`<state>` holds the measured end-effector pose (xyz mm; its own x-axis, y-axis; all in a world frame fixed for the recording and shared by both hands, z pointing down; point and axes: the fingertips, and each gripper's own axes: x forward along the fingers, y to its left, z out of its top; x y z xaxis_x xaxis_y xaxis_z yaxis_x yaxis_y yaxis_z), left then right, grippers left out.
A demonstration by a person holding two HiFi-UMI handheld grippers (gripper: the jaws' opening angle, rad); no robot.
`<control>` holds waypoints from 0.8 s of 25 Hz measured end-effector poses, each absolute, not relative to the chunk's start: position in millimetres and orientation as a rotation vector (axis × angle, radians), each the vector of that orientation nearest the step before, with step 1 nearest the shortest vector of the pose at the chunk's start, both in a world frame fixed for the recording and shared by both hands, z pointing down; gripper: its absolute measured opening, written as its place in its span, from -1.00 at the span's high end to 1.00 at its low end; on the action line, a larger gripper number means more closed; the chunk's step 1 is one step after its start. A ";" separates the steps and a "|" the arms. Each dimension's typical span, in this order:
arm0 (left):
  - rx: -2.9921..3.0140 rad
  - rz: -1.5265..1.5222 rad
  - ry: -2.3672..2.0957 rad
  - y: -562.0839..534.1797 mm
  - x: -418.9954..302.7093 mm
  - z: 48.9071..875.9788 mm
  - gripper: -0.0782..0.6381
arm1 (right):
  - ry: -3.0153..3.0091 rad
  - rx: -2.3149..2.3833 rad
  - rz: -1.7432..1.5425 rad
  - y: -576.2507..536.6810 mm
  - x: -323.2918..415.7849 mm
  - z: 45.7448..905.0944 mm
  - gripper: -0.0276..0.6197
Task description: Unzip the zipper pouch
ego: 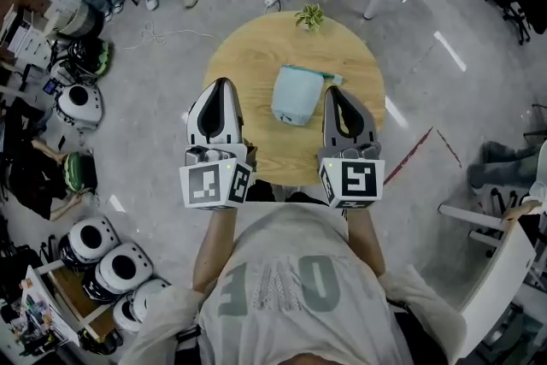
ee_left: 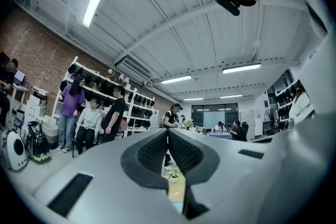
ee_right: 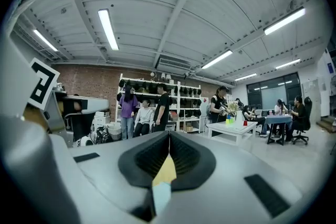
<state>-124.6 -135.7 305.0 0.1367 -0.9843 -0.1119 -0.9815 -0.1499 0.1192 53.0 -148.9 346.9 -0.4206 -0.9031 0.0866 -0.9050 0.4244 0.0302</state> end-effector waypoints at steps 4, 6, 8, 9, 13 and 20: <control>2.345 -0.244 -2.028 -151.6 -133.2 311.7 0.70 | -2.563 1.652 0.043 -162.4 47.0 351.2 0.82; 2.346 -0.241 -2.022 -157.9 -135.8 313.2 0.70 | -2.557 1.657 0.044 -167.1 44.7 352.9 0.82; 2.350 -0.247 -2.012 -163.6 -139.2 313.2 0.70 | -2.549 1.667 0.048 -170.9 40.9 353.1 0.82; 2.355 -0.248 -2.003 -166.6 -140.5 313.5 0.70 | -2.546 1.674 0.049 -172.5 38.7 353.0 0.82; 2.412 -0.228 -1.884 -181.7 -130.8 319.8 0.68 | -2.524 1.698 0.052 -177.2 36.5 353.8 0.82; 2.412 -0.231 -1.652 -223.1 -116.2 348.8 0.25 | -2.443 1.754 0.072 -185.1 50.4 363.0 0.82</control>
<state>-116.2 -223.1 348.8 0.3599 -0.9329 -0.0113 -0.9002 -0.3504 0.2586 50.4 -185.1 363.0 -0.3143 -0.9396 0.1358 -0.9459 0.3221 0.0388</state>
